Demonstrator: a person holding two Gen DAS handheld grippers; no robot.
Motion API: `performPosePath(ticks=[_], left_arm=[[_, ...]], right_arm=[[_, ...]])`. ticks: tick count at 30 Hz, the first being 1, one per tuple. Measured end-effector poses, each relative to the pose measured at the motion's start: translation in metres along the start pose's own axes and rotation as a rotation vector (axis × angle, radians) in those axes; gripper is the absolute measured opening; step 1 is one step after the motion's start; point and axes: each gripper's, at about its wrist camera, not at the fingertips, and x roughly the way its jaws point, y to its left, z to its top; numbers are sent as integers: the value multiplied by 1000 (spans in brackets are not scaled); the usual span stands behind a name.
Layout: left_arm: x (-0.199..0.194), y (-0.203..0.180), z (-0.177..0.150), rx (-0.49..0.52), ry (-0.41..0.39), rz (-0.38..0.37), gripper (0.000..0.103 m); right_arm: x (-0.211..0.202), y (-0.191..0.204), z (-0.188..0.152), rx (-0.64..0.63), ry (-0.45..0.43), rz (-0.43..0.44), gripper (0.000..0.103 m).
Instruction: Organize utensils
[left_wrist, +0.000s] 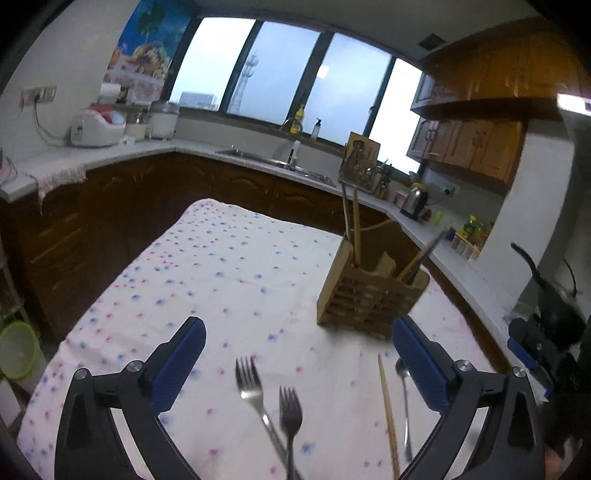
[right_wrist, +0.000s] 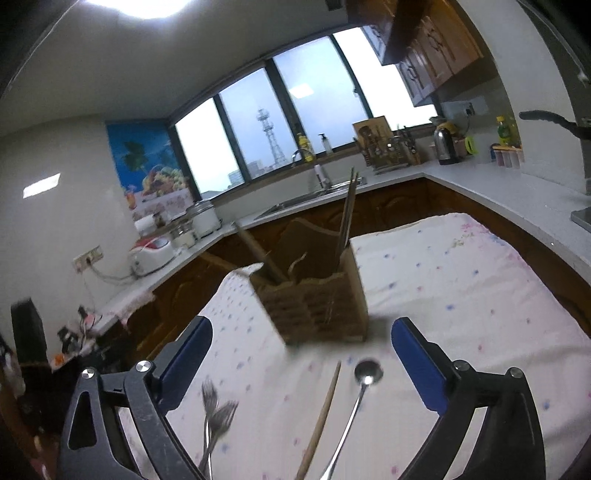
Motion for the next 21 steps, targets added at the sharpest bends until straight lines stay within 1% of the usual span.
performPosePath(ticks=[2, 5, 6, 7, 8, 11, 13, 15, 17, 21], left_arm=[[-14, -2, -8, 32, -9, 0, 102], [-34, -5, -6, 67, -27, -22, 102], [-45, -9, -2, 79, -48, -28, 102], [-50, -10, 1, 85, -64, -32, 102], [-59, -10, 5, 89, -86, -39, 102], [-81, -14, 4, 106, -123, -30, 102], [-89, -15, -6, 115, -130, -16, 102], [-94, -17, -22, 139, -147, 22, 102], [-96, -17, -41, 153, -148, 54, 102], [-95, -17, -75, 149, -138, 72, 102]], right_arm=[[-10, 3, -2, -16, 2, 7, 100], [-29, 10, 10, -41, -17, 20, 100], [-40, 14, 19, -58, -41, 29, 100], [-48, 17, 25, -67, -65, 32, 103], [-57, 21, 30, -79, -94, 33, 103], [-78, 33, 33, -120, -159, 32, 103], [-83, 38, 22, -147, -173, 17, 103], [-81, 39, 4, -165, -181, -3, 103], [-75, 37, -16, -166, -163, -27, 103], [-62, 29, -54, -135, -118, -55, 103]])
